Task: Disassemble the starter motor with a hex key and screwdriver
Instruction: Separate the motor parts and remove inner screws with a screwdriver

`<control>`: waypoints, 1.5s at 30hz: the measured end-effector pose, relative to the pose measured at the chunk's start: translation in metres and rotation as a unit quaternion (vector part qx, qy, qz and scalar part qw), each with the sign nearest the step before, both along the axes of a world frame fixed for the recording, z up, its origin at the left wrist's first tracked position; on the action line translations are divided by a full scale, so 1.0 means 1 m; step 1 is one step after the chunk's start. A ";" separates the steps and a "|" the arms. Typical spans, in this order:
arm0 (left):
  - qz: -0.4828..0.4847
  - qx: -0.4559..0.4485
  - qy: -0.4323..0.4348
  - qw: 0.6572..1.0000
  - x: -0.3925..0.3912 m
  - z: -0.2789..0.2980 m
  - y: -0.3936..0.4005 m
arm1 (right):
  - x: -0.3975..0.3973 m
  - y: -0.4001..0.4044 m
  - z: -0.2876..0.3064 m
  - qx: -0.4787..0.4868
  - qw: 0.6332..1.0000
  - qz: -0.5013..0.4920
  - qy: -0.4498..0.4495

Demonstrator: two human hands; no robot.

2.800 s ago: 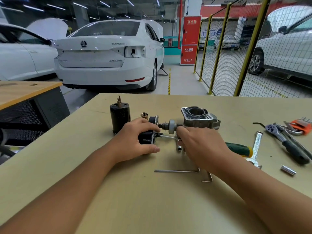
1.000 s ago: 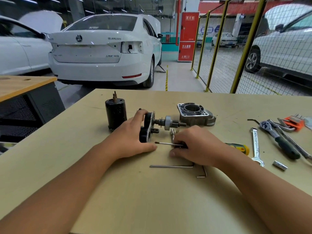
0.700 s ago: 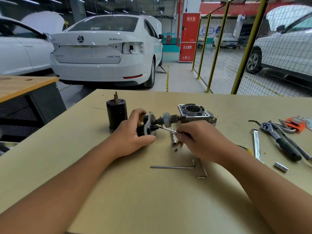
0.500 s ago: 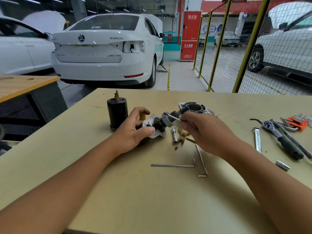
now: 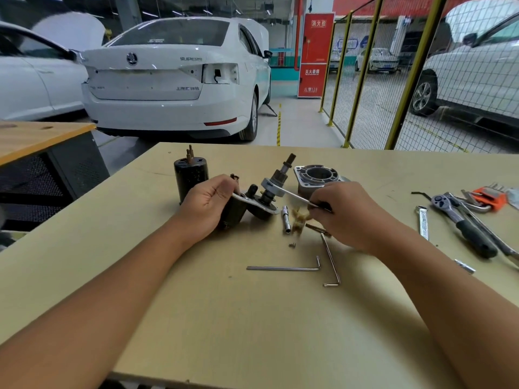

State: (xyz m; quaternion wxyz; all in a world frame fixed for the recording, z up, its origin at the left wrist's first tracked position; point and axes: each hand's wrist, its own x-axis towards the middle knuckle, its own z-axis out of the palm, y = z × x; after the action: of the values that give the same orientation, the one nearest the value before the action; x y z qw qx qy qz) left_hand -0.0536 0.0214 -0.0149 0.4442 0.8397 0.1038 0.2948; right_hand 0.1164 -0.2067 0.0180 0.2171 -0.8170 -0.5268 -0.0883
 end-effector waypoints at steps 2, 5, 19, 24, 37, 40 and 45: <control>0.019 0.070 0.011 0.997 -0.001 -0.001 0.000 | 0.001 -0.002 0.000 -0.004 1.000 -0.013 0.000; 0.020 0.148 0.007 0.989 -0.001 -0.002 -0.003 | 0.002 -0.002 -0.001 -0.002 1.000 -0.021 0.002; -0.032 0.220 -0.030 0.975 -0.001 0.001 -0.005 | 0.011 -0.012 0.013 -0.015 0.999 0.024 -0.022; -0.013 0.224 -0.042 0.974 -0.002 0.002 -0.005 | 0.017 -0.018 0.013 -0.005 0.999 0.033 0.018; -0.006 0.166 -0.054 0.985 -0.004 0.006 -0.004 | 0.019 -0.034 0.025 -0.021 0.922 0.094 0.374; -0.003 0.158 -0.050 0.986 -0.004 0.006 -0.003 | 0.022 -0.037 0.027 -0.035 0.923 0.092 0.373; -0.006 0.161 -0.051 0.986 -0.005 0.006 -0.005 | 0.019 -0.034 0.021 0.010 0.904 0.051 0.425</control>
State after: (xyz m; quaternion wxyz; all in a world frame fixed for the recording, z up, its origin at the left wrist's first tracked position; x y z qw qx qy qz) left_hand -0.0585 0.0169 -0.0086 0.3094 0.8847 0.0269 0.3477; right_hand 0.1355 -0.2411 0.0389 0.4327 -0.7467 -0.4245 0.2738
